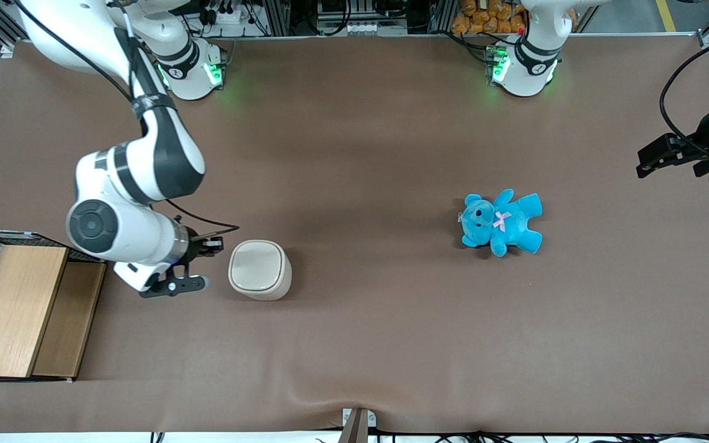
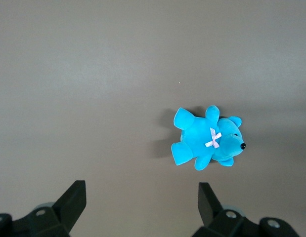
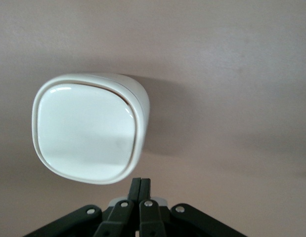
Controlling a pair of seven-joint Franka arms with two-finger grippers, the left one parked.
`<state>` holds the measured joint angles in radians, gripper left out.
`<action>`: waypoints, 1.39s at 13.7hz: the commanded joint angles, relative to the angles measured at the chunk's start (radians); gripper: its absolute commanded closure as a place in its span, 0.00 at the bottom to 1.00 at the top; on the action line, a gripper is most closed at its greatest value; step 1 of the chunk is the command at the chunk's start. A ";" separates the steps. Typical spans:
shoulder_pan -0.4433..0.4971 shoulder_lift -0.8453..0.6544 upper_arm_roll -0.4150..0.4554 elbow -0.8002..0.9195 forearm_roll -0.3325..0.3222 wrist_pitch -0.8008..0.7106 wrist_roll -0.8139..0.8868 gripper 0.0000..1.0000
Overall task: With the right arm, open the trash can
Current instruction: 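Move the right gripper toward the white trash can's lid, then lower the right gripper onto the lid edge of the white trash can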
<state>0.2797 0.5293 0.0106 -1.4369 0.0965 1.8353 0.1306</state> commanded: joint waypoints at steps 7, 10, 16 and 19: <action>0.052 0.086 -0.008 0.027 -0.003 0.061 0.047 1.00; 0.062 0.096 -0.008 0.027 -0.003 0.061 0.047 1.00; 0.064 0.124 -0.008 0.027 -0.003 0.064 0.047 1.00; 0.078 0.133 -0.008 0.020 -0.003 0.105 0.046 1.00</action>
<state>0.3368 0.6274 0.0098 -1.4338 0.0952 1.9089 0.1623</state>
